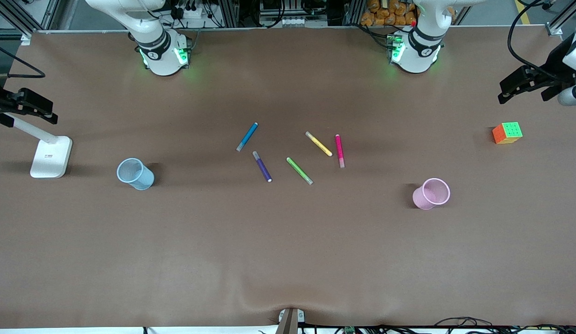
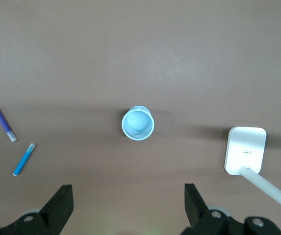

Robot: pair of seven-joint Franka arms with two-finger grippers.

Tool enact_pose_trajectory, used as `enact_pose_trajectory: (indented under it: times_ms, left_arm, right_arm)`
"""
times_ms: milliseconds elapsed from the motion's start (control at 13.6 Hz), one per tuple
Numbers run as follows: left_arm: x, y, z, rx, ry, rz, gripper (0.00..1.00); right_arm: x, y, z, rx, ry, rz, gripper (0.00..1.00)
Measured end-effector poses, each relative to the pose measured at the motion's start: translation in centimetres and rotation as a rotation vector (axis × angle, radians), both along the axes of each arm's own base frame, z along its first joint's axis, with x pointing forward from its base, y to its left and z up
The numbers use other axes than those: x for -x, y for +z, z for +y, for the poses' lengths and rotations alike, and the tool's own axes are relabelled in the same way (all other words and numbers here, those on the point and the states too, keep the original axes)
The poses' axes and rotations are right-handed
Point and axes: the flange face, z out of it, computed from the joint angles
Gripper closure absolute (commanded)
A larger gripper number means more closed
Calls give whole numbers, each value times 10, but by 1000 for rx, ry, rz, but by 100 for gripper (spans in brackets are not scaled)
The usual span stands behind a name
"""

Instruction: Place pink and blue markers in matching cups

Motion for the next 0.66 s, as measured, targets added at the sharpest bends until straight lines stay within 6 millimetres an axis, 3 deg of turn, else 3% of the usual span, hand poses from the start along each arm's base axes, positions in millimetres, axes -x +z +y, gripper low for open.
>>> enact_pose_trajectory:
  times_ms: [664]
  left_arm:
    - [-5,-5,-4,0,-11,18,0]
  right_arm:
    - [1,-1,-7,0,-12,12,0]
